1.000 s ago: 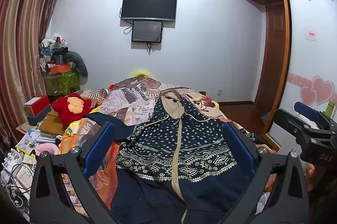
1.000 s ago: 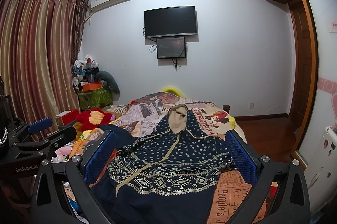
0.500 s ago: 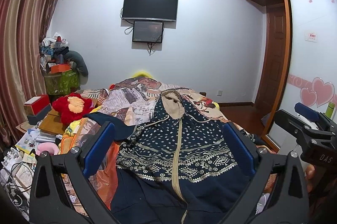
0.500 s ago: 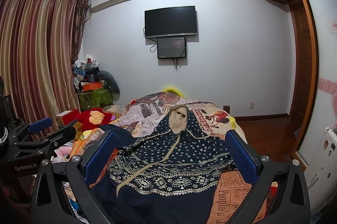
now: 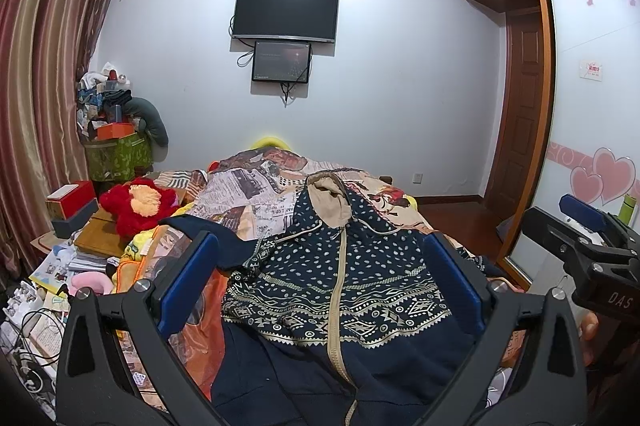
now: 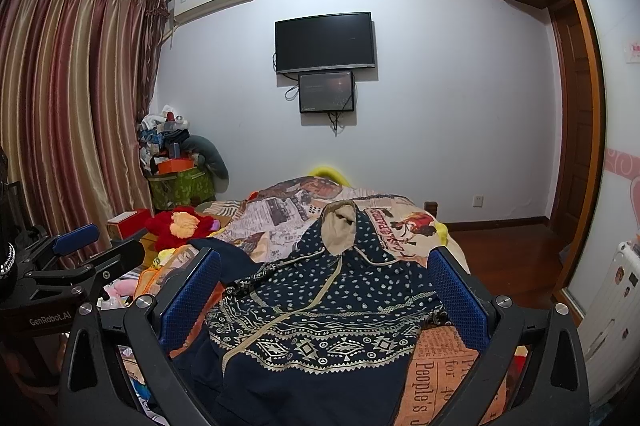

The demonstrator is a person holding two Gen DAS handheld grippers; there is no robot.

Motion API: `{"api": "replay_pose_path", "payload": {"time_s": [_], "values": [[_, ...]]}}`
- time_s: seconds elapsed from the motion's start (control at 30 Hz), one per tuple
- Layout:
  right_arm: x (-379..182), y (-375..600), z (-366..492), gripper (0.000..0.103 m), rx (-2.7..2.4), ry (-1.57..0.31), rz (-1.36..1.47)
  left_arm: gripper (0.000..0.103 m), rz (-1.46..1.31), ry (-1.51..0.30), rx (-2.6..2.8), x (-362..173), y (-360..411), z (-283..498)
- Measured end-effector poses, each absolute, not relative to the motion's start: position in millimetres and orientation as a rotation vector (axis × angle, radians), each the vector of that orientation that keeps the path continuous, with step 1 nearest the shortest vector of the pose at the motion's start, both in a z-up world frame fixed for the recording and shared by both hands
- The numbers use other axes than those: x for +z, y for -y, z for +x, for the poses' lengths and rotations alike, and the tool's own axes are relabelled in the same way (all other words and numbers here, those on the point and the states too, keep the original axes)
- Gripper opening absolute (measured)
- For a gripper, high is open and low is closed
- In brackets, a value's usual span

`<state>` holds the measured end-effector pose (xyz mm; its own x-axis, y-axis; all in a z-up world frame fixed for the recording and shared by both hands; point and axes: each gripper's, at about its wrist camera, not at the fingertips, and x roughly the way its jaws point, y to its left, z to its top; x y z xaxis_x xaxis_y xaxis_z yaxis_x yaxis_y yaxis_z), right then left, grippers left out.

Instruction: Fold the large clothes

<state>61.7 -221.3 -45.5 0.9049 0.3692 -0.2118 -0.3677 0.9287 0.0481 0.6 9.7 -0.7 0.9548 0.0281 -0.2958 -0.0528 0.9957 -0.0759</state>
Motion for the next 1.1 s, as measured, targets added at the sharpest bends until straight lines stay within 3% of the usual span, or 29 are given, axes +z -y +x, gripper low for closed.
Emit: {"api": "replay_pose_path", "payload": {"time_s": [1.1], "values": [[-41.6,200.1,75.3,0.103,0.405,-0.233,-0.011,0.103,-0.108,-0.292,0.081,-2.2,-32.4,17.2]]}}
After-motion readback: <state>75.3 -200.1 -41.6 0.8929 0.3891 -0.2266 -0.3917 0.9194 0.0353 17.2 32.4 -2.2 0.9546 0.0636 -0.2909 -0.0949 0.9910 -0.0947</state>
